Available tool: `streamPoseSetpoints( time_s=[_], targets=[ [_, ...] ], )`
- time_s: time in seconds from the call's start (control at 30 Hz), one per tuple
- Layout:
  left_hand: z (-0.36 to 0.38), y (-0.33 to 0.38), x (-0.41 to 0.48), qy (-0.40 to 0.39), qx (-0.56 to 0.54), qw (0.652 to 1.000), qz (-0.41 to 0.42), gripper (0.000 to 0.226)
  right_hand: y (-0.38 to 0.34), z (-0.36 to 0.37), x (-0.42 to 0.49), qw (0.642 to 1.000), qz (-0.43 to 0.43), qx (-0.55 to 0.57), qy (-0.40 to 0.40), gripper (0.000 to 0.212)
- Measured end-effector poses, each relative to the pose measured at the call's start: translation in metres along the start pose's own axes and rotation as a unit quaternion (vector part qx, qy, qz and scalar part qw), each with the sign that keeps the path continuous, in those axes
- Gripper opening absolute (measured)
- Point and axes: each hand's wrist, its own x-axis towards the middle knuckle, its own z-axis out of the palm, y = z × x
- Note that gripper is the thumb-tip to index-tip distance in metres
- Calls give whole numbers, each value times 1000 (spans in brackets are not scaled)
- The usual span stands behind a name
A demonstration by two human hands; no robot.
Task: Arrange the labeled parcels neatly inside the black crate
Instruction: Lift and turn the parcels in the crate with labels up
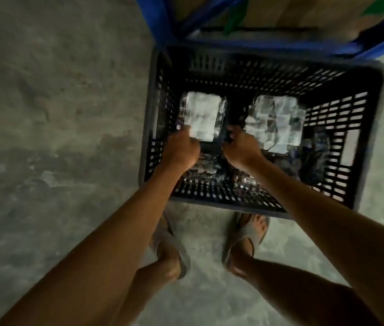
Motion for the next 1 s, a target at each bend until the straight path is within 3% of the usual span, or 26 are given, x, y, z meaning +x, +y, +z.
streamPoseSetpoints(
  time_s=[0.17, 0.33, 0.47, 0.53, 0.7, 0.87, 1.0],
  targets=[
    [37, -6, 106, 78, -46, 996, 9, 50, 9, 45, 94, 995, 16, 77, 60, 61],
    [40, 0, 150, 123, -72, 990, 22, 54, 3, 59, 139, 983, 22, 149, 104, 76],
    [39, 5, 163, 102, -68, 992, -8, 56, 1, 59, 151, 969, 61, 210, 115, 82],
    [39, 3, 165, 93, -67, 993, -10, 55, 1, 59, 152, 967, 80, 229, 79, 81],
    [46, -5, 165, 63, -70, 996, 11, 55, 3, 57, 143, 973, 63, 215, 51, 65],
    [45, -7, 150, 53, -112, 992, -17, 71, 7, 55, 126, 963, 48, 259, 51, 43],
    [34, -1, 131, 9, -148, 989, -9, 76, 8, 53, 106, 963, 28, 262, 62, 58]
  ],
)
